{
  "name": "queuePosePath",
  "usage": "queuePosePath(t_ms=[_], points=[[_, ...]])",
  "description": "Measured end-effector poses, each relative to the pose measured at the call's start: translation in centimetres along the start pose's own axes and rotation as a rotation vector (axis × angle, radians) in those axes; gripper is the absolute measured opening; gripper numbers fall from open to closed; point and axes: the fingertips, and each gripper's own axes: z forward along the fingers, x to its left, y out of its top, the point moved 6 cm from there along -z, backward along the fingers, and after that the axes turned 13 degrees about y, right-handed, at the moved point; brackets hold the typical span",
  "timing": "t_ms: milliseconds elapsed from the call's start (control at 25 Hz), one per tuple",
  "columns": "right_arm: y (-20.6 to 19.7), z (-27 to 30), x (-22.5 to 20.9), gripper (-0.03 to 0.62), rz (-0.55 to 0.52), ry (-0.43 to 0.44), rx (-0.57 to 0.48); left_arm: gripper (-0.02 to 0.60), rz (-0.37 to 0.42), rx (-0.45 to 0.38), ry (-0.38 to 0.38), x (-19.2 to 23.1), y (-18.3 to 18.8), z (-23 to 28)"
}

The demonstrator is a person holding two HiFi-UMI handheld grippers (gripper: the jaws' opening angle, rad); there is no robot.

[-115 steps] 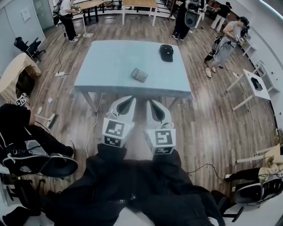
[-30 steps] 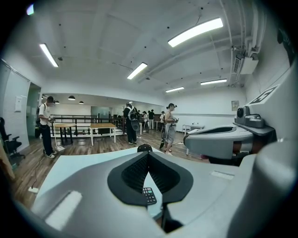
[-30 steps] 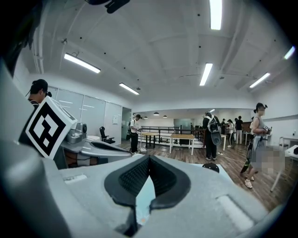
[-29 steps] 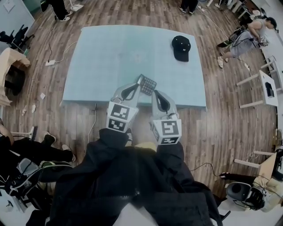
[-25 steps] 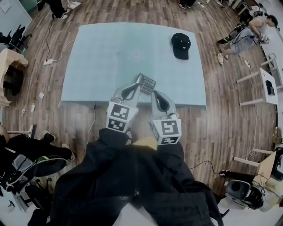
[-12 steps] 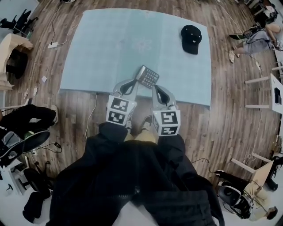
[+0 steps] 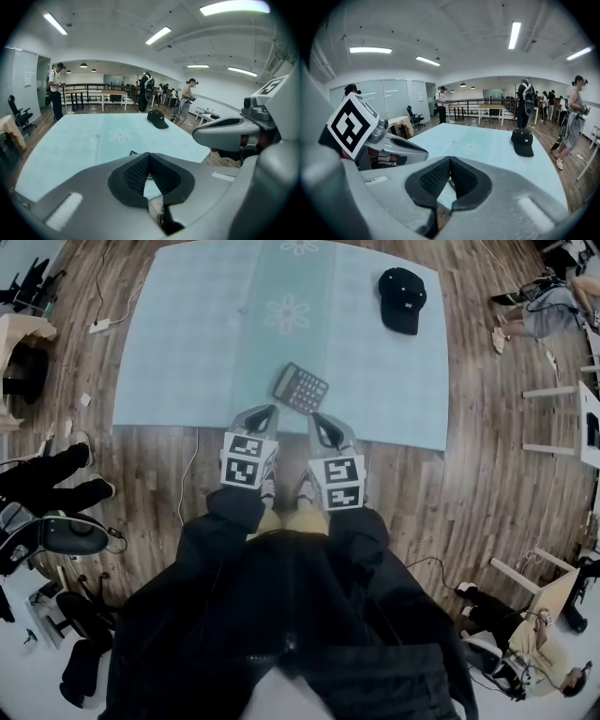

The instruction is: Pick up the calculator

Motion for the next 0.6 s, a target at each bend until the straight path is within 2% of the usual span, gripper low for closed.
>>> queuePosePath(t_ms=[400,600], points=[[-2.1,3.2,-1.7,0.000,0.039,0.043,0.112,-0.003,-0.046,0.142,0.012,1.4,-3.2,5.1],[-3.3,5.4,-3.6,0.000,0.082,0.050,0.162,-0.003,-0.057,0.186,0.005,1.5,-3.5,7.7]])
